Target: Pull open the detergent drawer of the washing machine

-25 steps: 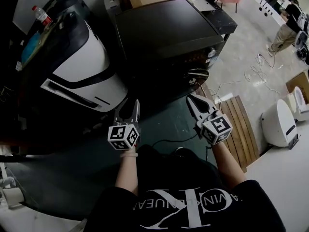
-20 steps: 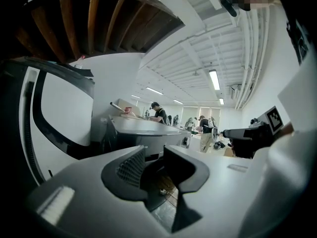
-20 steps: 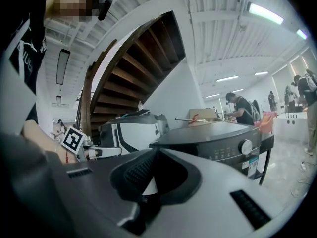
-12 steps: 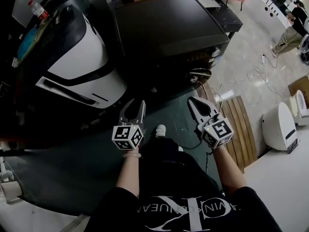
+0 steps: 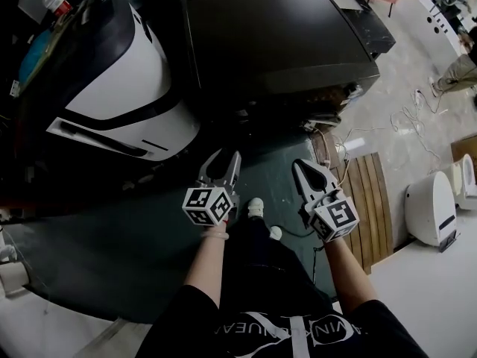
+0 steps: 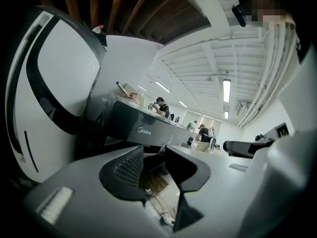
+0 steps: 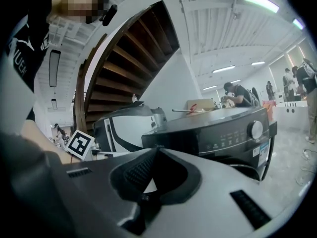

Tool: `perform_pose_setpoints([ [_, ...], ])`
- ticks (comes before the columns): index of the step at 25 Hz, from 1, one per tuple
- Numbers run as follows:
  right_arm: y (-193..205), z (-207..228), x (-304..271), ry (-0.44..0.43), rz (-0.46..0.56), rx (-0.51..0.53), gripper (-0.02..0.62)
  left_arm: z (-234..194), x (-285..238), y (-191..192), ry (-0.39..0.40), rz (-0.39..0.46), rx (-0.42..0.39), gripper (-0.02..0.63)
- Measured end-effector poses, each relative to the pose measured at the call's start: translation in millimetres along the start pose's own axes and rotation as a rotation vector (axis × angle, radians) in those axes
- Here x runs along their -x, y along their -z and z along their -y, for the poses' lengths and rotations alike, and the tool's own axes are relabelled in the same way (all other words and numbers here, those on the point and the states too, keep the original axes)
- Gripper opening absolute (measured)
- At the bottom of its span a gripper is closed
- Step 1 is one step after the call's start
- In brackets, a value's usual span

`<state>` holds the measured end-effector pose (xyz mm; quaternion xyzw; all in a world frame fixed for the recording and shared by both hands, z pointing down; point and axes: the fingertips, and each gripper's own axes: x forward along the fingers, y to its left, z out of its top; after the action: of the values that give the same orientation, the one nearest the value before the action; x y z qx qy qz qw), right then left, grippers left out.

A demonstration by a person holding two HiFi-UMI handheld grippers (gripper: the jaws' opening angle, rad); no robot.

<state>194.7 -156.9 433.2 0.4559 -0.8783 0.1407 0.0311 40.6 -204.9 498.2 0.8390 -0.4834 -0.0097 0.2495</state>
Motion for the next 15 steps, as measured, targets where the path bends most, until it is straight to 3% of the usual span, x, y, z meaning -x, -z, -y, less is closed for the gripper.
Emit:
perform_pose_setpoints([
  [7,23,14,-38,-0.011,-0.036,-0.030,0.019,-19,-38,12,0.023,0.054,0.184,0.135],
  [15,45,25,-65,-0.017,-0.055,-0.074,0.019,-33,-73,13,0.106,0.190,0.389,0.143],
])
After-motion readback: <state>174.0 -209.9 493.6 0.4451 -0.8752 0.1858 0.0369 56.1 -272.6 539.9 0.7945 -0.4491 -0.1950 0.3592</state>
